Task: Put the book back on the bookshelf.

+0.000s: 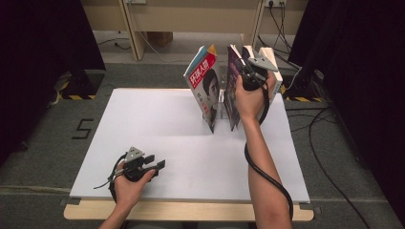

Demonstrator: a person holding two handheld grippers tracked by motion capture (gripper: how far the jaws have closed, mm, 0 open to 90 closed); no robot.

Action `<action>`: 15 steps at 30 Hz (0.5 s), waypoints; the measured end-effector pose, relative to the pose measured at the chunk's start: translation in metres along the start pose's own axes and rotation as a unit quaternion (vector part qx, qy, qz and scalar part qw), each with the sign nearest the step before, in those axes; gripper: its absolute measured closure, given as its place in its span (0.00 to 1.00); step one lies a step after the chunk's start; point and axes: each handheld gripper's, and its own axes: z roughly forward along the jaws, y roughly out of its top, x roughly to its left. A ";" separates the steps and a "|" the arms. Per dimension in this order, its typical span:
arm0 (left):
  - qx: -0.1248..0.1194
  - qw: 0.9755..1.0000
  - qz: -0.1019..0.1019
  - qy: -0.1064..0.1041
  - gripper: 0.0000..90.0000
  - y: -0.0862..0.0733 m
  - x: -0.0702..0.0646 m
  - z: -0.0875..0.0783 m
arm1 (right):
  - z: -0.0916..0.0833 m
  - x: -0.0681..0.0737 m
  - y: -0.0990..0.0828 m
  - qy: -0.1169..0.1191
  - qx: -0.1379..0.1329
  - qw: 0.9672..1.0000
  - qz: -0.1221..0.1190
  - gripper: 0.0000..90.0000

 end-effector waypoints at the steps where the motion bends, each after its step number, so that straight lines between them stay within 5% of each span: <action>1: 0.000 1.000 0.000 0.000 0.49 0.000 0.000 0.000 | 0.001 0.000 0.000 -0.001 0.000 1.000 0.001 0.94; 15: 0.003 1.000 -0.001 0.000 0.49 0.000 0.001 0.001 | 0.010 -0.002 0.002 -0.007 0.008 1.000 0.003 0.94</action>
